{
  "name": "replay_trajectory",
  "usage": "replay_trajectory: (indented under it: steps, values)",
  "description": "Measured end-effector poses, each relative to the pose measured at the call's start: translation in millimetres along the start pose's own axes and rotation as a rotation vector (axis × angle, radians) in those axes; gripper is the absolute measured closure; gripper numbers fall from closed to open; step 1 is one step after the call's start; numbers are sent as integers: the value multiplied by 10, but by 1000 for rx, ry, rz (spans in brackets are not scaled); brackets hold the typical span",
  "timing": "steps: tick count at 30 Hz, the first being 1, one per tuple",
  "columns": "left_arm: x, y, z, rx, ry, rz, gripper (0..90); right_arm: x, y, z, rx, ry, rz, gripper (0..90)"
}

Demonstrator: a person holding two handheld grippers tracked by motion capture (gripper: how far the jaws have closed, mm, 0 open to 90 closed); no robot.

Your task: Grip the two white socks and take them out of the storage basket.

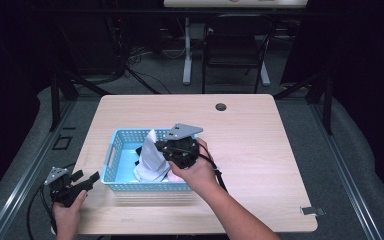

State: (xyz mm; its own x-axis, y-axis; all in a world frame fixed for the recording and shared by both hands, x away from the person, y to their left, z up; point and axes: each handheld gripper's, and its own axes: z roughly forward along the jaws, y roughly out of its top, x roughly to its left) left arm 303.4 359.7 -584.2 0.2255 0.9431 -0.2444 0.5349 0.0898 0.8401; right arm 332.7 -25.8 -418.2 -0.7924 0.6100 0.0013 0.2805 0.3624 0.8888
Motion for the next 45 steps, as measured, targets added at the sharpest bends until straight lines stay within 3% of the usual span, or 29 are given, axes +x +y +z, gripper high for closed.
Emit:
replay_trajectory:
  steps: [9, 26, 36, 45]
  values:
    - [-7, -4, 6, -6, 3, 1, 250, -87, -57, -383, -61, -29, 27, 886]
    - [-14, -3, 7, 8, 3, 8, 250, -318, -287, -1076, -118, -160, 71, 887]
    - [-17, -7, 11, 2, 4, 7, 250, -416, -535, -1233, -93, -239, 97, 887]
    - [-17, -8, 12, 3, 4, 9, 250, -477, -829, -1223, -64, -271, 149, 888]
